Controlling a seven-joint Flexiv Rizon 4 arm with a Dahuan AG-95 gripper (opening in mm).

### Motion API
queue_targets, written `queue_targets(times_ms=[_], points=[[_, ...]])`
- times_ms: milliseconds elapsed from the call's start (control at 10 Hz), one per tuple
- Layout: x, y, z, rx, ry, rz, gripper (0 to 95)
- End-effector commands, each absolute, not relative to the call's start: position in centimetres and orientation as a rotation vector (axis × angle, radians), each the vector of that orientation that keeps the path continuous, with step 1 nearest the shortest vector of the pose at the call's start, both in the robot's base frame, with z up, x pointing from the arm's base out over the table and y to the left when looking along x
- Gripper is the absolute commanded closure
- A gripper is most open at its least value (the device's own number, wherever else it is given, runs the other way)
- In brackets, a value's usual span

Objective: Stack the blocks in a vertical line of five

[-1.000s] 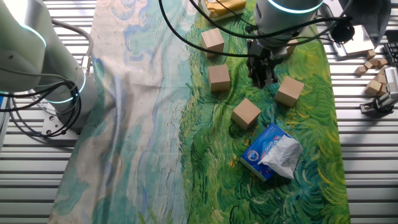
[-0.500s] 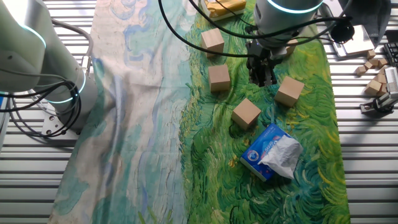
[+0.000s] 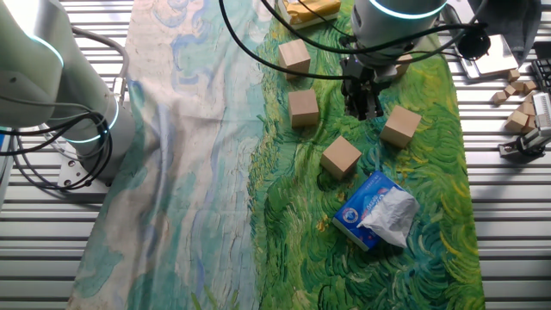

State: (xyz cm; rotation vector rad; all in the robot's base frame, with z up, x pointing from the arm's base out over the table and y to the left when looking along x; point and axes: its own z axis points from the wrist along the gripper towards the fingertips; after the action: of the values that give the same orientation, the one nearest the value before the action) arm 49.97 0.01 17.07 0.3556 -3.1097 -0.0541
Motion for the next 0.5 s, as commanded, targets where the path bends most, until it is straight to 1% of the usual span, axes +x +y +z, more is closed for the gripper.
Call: queue_targets(times_ms=[100, 500], points=[[49.99, 0.02, 17.1, 0.36, -3.108, -0.055, 95.0], [49.99, 0.03, 17.11, 0.353, -3.112, -0.053, 95.0]])
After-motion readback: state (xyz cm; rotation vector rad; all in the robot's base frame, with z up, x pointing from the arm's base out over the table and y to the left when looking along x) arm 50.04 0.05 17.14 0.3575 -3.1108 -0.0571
